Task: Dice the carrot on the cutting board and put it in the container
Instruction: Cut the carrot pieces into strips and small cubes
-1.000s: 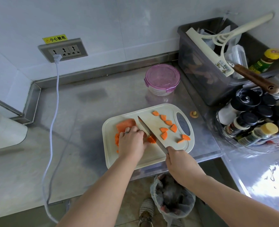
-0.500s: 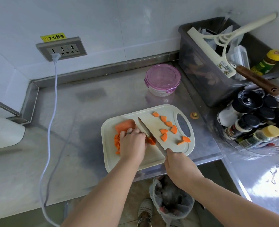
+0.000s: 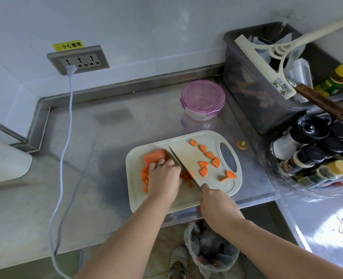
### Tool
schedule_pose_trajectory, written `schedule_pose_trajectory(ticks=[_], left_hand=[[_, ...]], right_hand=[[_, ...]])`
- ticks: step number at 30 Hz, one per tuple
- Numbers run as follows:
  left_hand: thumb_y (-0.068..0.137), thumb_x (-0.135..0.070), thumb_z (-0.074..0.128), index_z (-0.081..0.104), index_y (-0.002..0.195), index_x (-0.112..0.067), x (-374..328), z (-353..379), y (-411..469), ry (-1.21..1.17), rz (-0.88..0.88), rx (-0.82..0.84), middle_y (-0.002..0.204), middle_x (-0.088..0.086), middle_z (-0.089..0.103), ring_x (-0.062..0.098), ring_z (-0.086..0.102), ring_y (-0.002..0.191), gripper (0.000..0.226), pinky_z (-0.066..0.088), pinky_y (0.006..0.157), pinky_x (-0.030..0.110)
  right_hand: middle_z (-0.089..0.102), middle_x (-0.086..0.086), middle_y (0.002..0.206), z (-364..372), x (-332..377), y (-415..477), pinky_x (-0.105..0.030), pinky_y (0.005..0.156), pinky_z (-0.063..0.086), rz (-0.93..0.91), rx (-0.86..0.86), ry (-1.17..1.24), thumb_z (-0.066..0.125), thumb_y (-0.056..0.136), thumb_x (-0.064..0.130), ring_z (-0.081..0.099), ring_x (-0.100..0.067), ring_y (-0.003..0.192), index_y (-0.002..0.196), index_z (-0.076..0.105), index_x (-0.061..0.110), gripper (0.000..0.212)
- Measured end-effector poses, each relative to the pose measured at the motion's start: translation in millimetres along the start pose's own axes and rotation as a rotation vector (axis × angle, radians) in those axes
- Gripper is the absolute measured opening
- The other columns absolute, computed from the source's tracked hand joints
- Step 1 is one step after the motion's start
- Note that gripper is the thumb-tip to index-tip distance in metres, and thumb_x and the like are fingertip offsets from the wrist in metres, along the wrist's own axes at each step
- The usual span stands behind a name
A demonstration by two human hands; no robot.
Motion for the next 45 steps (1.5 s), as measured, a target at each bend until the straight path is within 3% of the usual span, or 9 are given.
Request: schedule_pose_trajectory(ticks=[11,17,21,23,25,27,30,40,45], left_hand=[[0.094,-0.034,0.053,0.061,0.118,-0.031,22,-6,2,-0.104,-0.116,-0.036,0.125,-0.009,0.053,0.02,0.042,0.12,0.026,0.029,0.096,0.031],[0.089,-0.007,0.054,0.065,0.101,-0.014,59,-41,-12,-0.614,-0.363,-0.434,0.103,0.002,0.065,0.023,0.061,0.097,0.018,0.044,0.083,0.029],[0.088,-0.003,0.055,0.065,0.097,-0.011,83,-73,-15,-0.688,-0.343,-0.662,0.099,0.005,0.064,0.018,0.06,0.084,0.016,0.043,0.076,0.024],[0.088,-0.004,0.058,0.066,0.098,-0.015,76,-83,-4,-0.689,-0.206,-0.579,0.096,-0.002,0.062,0.001,0.056,0.071,0.017,0.04,0.069,0.013],[0.087,-0.009,0.062,0.068,0.103,-0.02,50,-73,10,-0.663,0.001,-0.266,0.095,-0.009,0.057,-0.004,0.054,0.069,0.02,0.039,0.068,0.011],[0.087,-0.018,0.066,0.069,0.108,-0.023,20,-49,14,-0.517,0.176,0.07,0.101,-0.007,0.056,0.002,0.054,0.08,0.022,0.042,0.078,0.021],[0.088,-0.025,0.065,0.069,0.111,-0.025,3,-20,13,-0.323,0.241,0.262,0.111,-0.003,0.057,0.013,0.053,0.098,0.024,0.042,0.088,0.028],[0.087,-0.011,0.063,0.074,0.095,-0.019,35,-12,24,-0.307,0.145,0.149,0.101,-0.001,0.058,0.021,0.057,0.102,0.016,0.044,0.088,0.032],[0.091,-0.013,0.057,0.073,0.1,-0.02,59,-53,23,-0.435,-0.002,-0.092,0.107,-0.002,0.065,0.018,0.061,0.097,0.019,0.045,0.087,0.028]], right_hand=[[0.052,-0.002,0.085,-27,0,-12,-0.036,0.071,0.05,-0.119,-0.096,0.058,0.029,0.102,0.022,0.053,-0.02,0.074,0.115,0.047,0.012,0.025],[0.056,0.0,0.081,-38,-5,-15,-0.032,0.06,0.051,-0.17,-0.104,-0.096,0.033,0.103,0.019,0.062,-0.023,0.07,0.133,0.042,0.021,0.032],[0.053,0.001,0.084,-50,-1,-16,-0.03,0.06,0.046,-0.27,-0.131,-0.262,0.03,0.104,0.025,0.053,-0.022,0.069,0.134,0.043,0.026,0.033],[0.054,0.002,0.085,-54,4,-16,-0.03,0.062,0.046,-0.335,-0.149,-0.337,0.029,0.103,0.025,0.055,-0.023,0.072,0.132,0.044,0.026,0.033],[0.062,0.0,0.096,-57,9,-16,-0.03,0.065,0.041,-0.378,-0.173,-0.391,0.028,0.103,0.024,0.06,-0.025,0.082,0.132,0.044,0.026,0.033],[0.064,-0.001,0.108,-59,13,-16,-0.029,0.066,0.035,-0.399,-0.182,-0.441,0.029,0.103,0.023,0.061,-0.027,0.091,0.132,0.043,0.025,0.032],[0.064,-0.001,0.107,-59,15,-14,-0.031,0.066,0.04,-0.399,-0.189,-0.466,0.029,0.103,0.023,0.059,-0.026,0.086,0.131,0.042,0.025,0.031],[0.062,0.003,0.098,-61,9,-14,-0.027,0.066,0.045,-0.398,-0.23,-0.451,0.031,0.103,0.024,0.055,-0.02,0.078,0.129,0.043,0.026,0.029],[0.038,0.005,0.066,-73,-5,-15,-0.021,0.044,0.022,-0.313,-0.275,-0.36,0.032,0.102,0.022,0.033,-0.009,0.05,0.13,0.046,0.031,0.033]])
Point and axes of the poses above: each hand's wrist, its own y-axis towards the middle knuckle, its own z-axis out of the palm, x = y × z, the point moved 7 cm from there along y, towards the middle knuckle
